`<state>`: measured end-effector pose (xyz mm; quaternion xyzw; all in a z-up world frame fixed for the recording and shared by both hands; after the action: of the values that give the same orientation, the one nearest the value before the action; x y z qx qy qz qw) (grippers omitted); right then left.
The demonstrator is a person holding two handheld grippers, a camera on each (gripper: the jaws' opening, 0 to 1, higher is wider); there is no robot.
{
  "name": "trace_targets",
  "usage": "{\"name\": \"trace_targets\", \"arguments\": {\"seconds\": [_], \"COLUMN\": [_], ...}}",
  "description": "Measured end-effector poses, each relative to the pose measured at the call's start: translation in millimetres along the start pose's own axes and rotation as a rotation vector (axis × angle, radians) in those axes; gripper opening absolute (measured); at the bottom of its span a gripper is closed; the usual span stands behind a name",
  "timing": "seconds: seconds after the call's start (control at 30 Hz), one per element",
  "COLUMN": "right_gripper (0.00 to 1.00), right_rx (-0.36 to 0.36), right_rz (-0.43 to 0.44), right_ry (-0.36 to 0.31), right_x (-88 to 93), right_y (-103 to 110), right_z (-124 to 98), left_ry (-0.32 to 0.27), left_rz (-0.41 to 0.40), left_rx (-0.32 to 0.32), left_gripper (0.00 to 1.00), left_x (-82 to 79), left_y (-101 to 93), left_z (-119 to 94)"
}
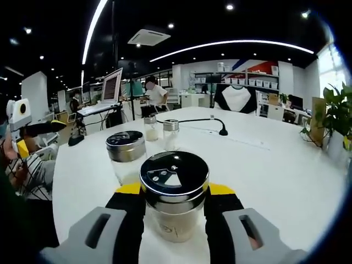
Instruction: Rotate the seasoning bottle until the label or dispensing opening points toward the visible target arrow and the bottle remains upright within the marked orientation range
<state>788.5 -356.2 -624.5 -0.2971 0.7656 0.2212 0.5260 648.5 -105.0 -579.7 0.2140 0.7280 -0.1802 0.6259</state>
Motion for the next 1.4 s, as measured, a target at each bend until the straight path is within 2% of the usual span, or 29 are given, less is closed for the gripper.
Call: {"name": "trace_targets", "arguments": {"seconds": [0.33,0.83,1.4], "right_gripper": [0.41,0.41,0.41], "right_rx": [0.039,0.163,0.236], "right_rz": [0.015,0.040,0.065], "right_ry": [0.004,0.019,0.030], "right_x": [0.8,0.4,0.4], "right_y": [-1.2,4.1,7.2], "right_z": [0.5,3.6,5.4], "left_ry": [-0.011,-0.009,-0.004], "left_rz": [-0.015,-0.010,-0.015], "left_rx": [-0.011,-0.012,-0.018], "left_gripper": [0.95,0.95,0.95], "left_x": [0.3,0.7,3.1], "left_y": [1.7,1.0,-0.3], "left_z": [-0.9,0.9,0.0]}}
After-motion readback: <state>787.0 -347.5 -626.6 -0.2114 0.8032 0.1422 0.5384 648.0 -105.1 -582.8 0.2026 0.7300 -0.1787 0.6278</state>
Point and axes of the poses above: the point that each gripper's makers call its tool centre point, and the gripper's own axes: z roughly forward along the fingers, y roughly to its left, x roughly out of its underside, the point moved 6 cm from there along -z, roughly backward along the fingers, and after that the axes turned 1 degree about -y, right-handed, at the moved point
